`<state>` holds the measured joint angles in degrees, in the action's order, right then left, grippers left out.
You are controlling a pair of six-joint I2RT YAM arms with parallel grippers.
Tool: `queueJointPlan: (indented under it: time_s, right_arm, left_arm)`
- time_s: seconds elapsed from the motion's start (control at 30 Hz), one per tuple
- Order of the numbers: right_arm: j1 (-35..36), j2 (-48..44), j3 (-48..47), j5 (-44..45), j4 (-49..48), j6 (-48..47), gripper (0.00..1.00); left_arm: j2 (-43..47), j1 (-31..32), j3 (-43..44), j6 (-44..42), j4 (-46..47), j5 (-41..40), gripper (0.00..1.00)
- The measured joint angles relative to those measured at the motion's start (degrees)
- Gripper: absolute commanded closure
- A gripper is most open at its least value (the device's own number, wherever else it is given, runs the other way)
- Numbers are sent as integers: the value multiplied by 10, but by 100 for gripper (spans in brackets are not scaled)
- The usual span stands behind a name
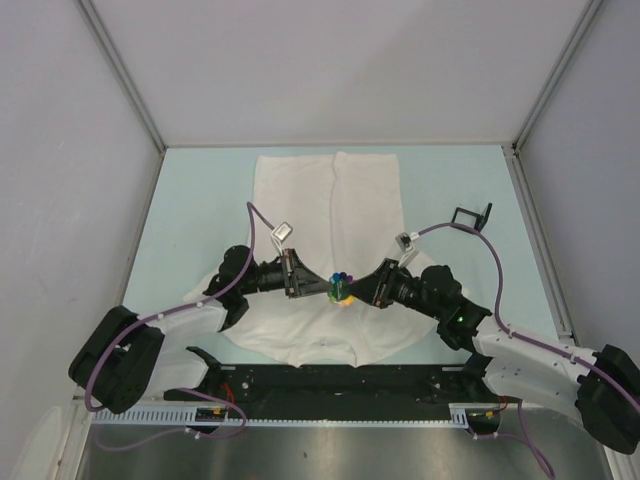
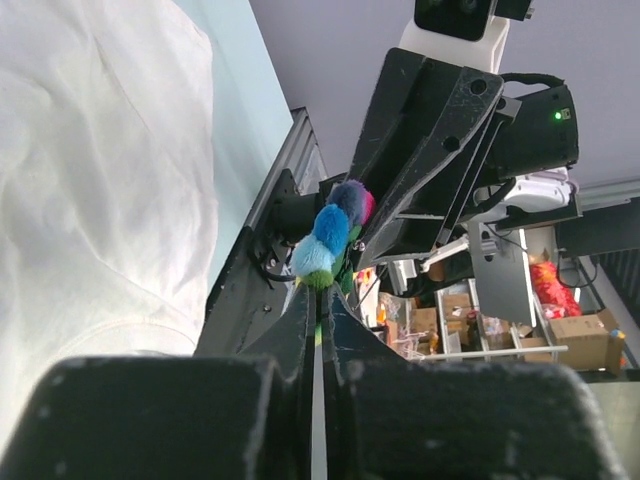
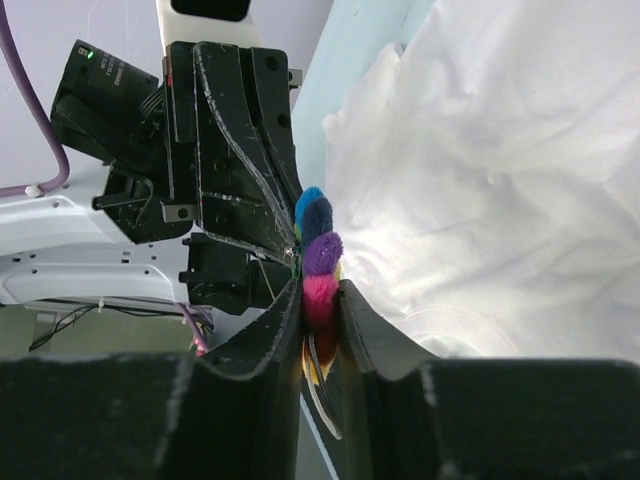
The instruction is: Remove the brooch from the garment
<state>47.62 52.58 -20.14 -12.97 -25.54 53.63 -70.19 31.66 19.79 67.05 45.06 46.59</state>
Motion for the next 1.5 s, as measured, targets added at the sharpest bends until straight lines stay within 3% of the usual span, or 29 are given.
queueJointPlan:
  time_s: [0.17,0.6,0.7,0.9,1.13,1.23,1.27,1.37,1.5]
  right_arm:
    - [3,6,0,-10,-9,3,68]
    - [6,11,7,-17,-27,4,67]
    - [7,11,10,-18,-31,5,73]
    - [11,14,16,-15,-41,10,99]
    - [11,24,17,-9,-52,13,100]
    - [13,24,18,-6,-50,12,100]
    - [15,23,19,-5,-49,12,100]
    - [17,13,24,-2,-47,12,100]
    - [15,-4,28,1,-47,13,100]
  left_arm:
    - [0,4,-4,18,12,1,99]
    - [0,8,-15,36,36,0,100]
    - [0,9,-19,37,37,-2,100]
    - [0,9,-21,37,37,-4,100]
    - [0,6,-22,35,36,-8,99]
    - [6,6,-22,21,18,-9,83]
    - [12,7,-20,13,2,-10,72]
    - [49,10,-12,-35,-64,-19,53]
    - [107,13,-5,-96,-134,-44,41]
